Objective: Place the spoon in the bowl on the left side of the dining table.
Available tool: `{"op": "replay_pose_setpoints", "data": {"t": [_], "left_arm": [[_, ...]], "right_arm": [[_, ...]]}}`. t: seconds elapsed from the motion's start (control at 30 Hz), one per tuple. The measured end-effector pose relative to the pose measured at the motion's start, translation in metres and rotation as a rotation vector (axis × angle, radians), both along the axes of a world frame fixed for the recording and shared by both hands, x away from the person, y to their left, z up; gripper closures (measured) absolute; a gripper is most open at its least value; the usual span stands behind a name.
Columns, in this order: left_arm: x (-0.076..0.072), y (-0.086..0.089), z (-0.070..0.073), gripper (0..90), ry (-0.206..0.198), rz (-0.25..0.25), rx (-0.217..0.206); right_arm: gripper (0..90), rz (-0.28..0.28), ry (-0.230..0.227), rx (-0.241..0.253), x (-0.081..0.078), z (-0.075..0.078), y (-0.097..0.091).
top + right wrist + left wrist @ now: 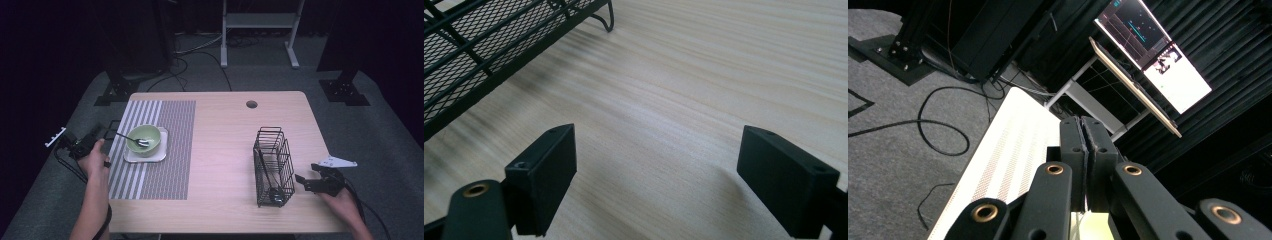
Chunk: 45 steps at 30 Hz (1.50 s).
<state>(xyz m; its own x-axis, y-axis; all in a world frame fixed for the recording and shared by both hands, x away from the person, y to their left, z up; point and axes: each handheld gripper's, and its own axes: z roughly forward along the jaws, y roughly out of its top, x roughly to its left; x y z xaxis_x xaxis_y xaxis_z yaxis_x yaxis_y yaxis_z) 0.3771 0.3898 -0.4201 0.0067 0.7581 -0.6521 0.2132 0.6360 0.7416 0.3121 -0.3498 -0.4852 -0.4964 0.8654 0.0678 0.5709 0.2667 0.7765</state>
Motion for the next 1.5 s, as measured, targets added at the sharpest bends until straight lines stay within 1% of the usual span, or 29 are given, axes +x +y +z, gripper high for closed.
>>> {"op": "replay_pose_setpoints", "data": {"t": [0.37,0.57,0.87,0.97,1.1,1.17,1.23,1.37,1.4,1.43,1.5], "left_arm": [[0.001,-0.003,-0.005,88.7,0.004,-0.011,-0.004],[0.001,-0.005,-0.008,87.3,0.009,-0.017,-0.008],[-0.001,-0.006,-0.016,80.3,0.015,-0.048,-0.005],[-0.003,-0.007,-0.017,77.0,0.021,-0.054,0.014],[-0.008,-0.007,-0.019,73.1,0.021,-0.059,0.022],[-0.01,-0.008,-0.019,71.1,0.021,-0.065,0.034],[-0.014,-0.009,-0.019,67.9,0.019,-0.073,0.052],[-0.022,-0.012,-0.019,62.8,0.015,-0.104,0.071],[-0.023,-0.014,-0.019,61.4,0.021,-0.107,0.094],[-0.025,-0.015,-0.019,59.7,0.025,-0.112,0.104],[-0.027,-0.016,-0.02,57.0,0.028,-0.123,0.106]], "right_arm": [[14.9,0.002,0.0,0.0,0.0,0.0,0.0],[14.9,0.003,0.0,0.0,0.0,0.0,0.0],[14.9,0.003,0.0,0.0,0.0,0.0,0.001],[14.9,0.003,0.0,-0.002,0.0,0.0,0.001],[14.9,0.005,-0.002,-0.005,0.0,0.0,0.001],[14.9,0.002,-0.002,-0.003,0.0,0.0,0.001],[14.9,0.001,-0.004,-0.003,0.0,0.0,0.0],[14.9,-0.001,-0.008,-0.002,-0.001,0.001,0.0],[14.9,-0.002,-0.01,-0.003,-0.001,0.001,0.0],[14.9,-0.005,-0.01,-0.002,-0.001,0.001,-0.001],[14.9,-0.007,-0.011,-0.003,-0.002,0.001,-0.001]]}}
